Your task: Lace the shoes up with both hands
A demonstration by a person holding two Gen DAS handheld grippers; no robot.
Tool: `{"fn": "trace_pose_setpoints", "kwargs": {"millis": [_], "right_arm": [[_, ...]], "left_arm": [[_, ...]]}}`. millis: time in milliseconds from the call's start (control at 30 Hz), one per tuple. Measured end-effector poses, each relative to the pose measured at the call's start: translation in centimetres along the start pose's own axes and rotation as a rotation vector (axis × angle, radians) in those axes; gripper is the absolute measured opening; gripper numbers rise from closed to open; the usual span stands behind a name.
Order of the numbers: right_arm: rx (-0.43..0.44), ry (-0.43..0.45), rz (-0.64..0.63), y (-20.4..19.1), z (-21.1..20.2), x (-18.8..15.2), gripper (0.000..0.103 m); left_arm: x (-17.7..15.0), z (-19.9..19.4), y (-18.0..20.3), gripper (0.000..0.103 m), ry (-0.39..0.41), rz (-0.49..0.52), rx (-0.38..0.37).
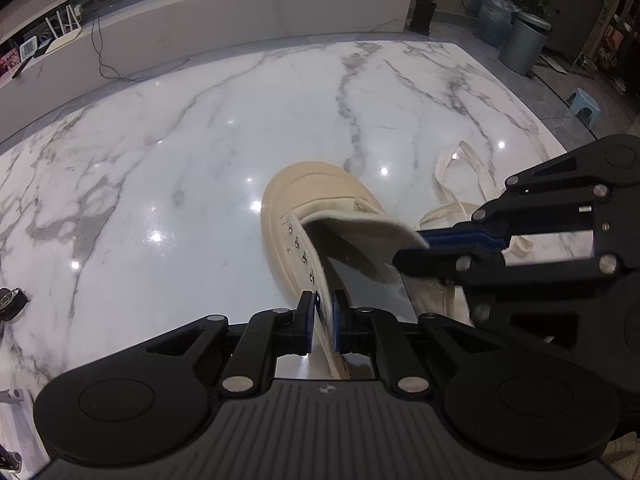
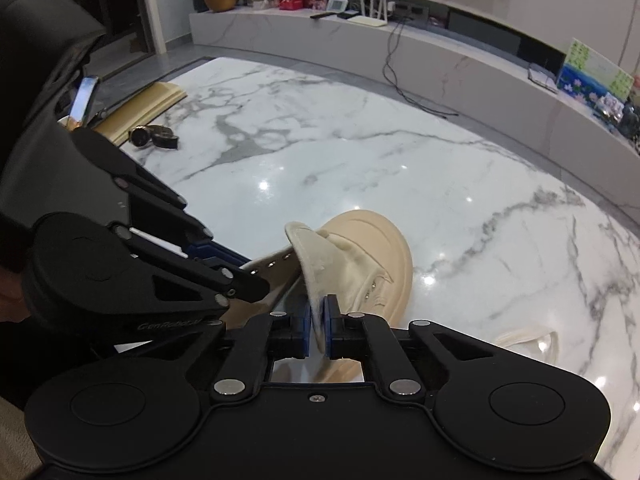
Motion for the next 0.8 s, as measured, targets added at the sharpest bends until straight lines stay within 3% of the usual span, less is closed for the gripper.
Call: {"fn": "trace_pose_setpoints", "kwargs": {"millis": [467,800], "right_arm": [[-0.082,0.066,-0.022,2.4,0.5,4.4,0.002],[-0.102,0.067,-0.071,3.4,4.4,7.7,0.002]], "left_arm": [[2.6,-1.6,0.4,0.010,0.050,0.058,-0.016],[4.7,0.1,-1.4,0.010,0.030,0.056,-0.027]]}}
Point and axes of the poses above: each gripper's, at about its wrist camera, not at the fingertips, and z roughly the way its jaws point, y to its right, x to its top, the point moved 7 cm from there along z, roughly the way its jaws point, and after that the axes turned 14 degrees about -x, right-handed, at the moved point
